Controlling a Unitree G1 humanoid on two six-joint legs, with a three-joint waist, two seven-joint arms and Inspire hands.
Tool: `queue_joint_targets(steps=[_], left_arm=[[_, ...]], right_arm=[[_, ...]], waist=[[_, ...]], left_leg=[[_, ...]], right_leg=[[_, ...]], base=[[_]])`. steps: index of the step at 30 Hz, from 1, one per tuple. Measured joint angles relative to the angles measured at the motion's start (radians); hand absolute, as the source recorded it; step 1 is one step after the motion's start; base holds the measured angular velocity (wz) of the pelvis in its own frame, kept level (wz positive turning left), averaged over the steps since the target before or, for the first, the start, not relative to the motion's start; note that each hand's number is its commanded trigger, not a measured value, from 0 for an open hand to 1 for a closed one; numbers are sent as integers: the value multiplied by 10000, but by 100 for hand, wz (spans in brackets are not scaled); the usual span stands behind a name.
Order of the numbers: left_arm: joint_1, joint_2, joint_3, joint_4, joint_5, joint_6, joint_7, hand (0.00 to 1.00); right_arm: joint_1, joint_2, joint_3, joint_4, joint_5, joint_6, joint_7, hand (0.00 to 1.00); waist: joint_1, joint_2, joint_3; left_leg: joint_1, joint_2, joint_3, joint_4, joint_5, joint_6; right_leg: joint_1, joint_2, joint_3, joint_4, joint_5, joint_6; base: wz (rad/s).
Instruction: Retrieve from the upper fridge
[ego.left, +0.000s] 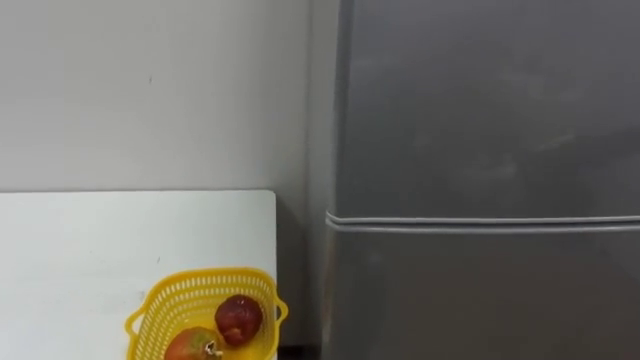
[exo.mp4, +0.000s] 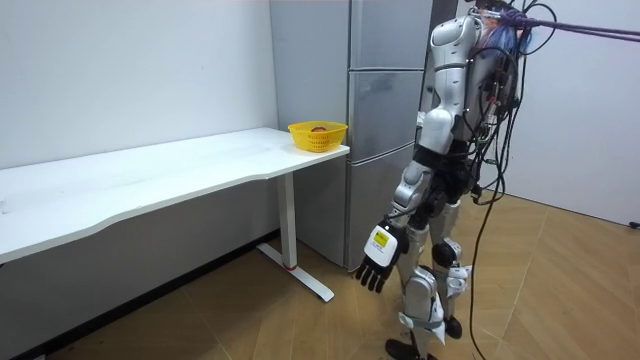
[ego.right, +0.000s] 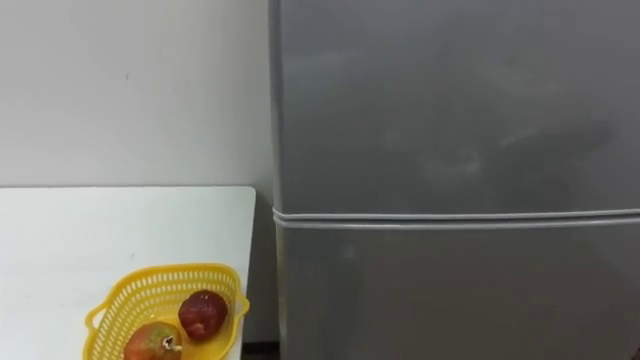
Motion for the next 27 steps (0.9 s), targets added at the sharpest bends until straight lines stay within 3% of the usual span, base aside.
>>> queue_joint_targets(steps=[4, 8, 16, 20, 27], left_arm=[[61, -35, 87, -3, 9, 2, 6, 0], [60, -58, 104, -35, 21, 59, -49, 0], [294, -118, 159, -431, 28, 212, -123, 0], [282, -175, 125, -432, 31, 374, -81, 0], [279, -174, 122, -433, 15, 377, -80, 0]], right_arm=[[219, 200, 803, 2213, -80, 156, 454, 0], [220, 551, 1012, 3341, 225, 469, 1088, 0], [214, 600, 1563, 5284, 250, 540, 1767, 0], [214, 658, 2200, 5954, 216, 851, 2388, 0], [-143, 751, 2532, 7748, -540, 965, 3302, 0]], waist=[[28, 146, -10], [25, 238, -1], [126, 262, 5], [233, 268, -2], [301, 223, 27]], left_leg=[[122, 2, 71, 3, 0, 0], [117, -4, 71, 3, 1, 1], [177, -2, 67, 6, 1, 1], [172, -6, 56, 10, 1, 1], [322, -9, 5, 5, 2, 2]], right_leg=[[37, 9, 120, 21, 0, -1], [17, -12, 111, -3, -23, 9], [44, 2, 159, 5, -25, 6], [39, 0, 172, 3, -24, 6], [278, -8, 123, -18, -55, 15]], base=[[-8], [0], [0], [0], [3]])
